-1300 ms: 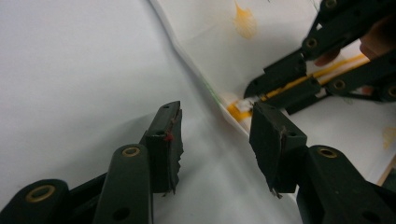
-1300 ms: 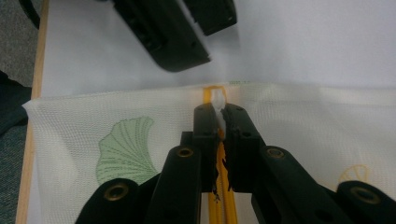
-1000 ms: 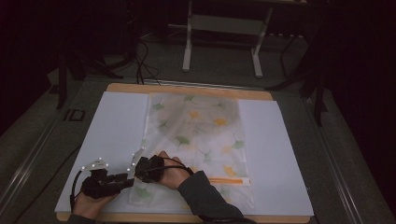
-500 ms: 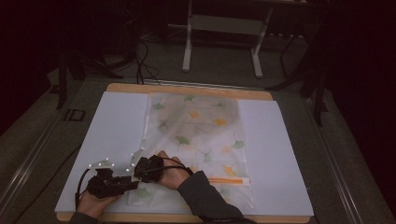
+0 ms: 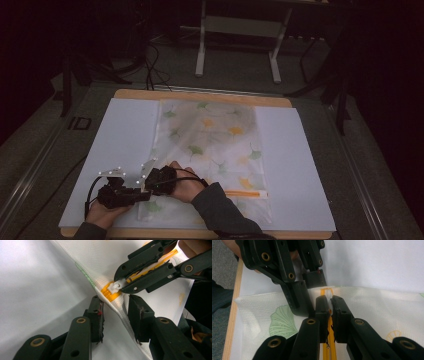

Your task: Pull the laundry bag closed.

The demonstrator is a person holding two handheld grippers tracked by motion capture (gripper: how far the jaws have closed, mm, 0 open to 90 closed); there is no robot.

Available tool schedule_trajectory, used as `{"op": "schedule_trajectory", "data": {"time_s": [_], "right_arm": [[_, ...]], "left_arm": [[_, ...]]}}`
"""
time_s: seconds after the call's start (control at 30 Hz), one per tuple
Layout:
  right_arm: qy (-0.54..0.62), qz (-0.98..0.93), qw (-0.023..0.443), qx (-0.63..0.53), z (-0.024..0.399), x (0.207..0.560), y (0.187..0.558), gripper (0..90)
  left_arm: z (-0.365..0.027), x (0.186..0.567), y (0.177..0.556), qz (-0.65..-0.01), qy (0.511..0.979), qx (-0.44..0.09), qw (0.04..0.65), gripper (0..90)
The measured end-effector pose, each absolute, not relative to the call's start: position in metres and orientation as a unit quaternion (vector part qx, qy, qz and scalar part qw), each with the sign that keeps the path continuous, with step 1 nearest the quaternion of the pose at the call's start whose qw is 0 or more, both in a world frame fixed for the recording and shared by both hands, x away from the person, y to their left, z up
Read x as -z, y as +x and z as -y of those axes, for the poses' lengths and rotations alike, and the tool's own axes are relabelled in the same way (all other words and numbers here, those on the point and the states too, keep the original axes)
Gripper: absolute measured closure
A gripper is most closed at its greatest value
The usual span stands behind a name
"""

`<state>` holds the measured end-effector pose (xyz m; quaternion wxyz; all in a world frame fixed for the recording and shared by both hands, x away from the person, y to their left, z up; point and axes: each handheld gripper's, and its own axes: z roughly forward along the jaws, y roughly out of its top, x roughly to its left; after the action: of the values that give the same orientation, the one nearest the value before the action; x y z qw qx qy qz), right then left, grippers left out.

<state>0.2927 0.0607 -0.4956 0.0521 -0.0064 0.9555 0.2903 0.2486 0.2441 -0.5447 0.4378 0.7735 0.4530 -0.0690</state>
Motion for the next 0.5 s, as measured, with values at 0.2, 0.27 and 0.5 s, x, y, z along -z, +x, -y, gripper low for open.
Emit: {"op": "schedule_trajectory", "data": {"time_s": [0.2,0.27,0.5], "right_arm": [[-0.01,-0.955,0.054,-0.293,-0.0606,0.4944,0.2917,84.3],[-0.013,-0.954,0.054,-0.294,-0.0604,0.4942,0.2918,84.3],[-0.015,-0.955,0.053,-0.292,-0.0587,0.4946,0.2907,84.3]], "left_arm": [[-0.2444,0.5462,0.2515,-0.449,0.776,0.076,0.437,71.5],[-0.2442,0.5465,0.2523,-0.449,0.776,0.078,0.437,73.6],[-0.2422,0.5472,0.2524,-0.442,0.782,0.082,0.431,85.1]]}}
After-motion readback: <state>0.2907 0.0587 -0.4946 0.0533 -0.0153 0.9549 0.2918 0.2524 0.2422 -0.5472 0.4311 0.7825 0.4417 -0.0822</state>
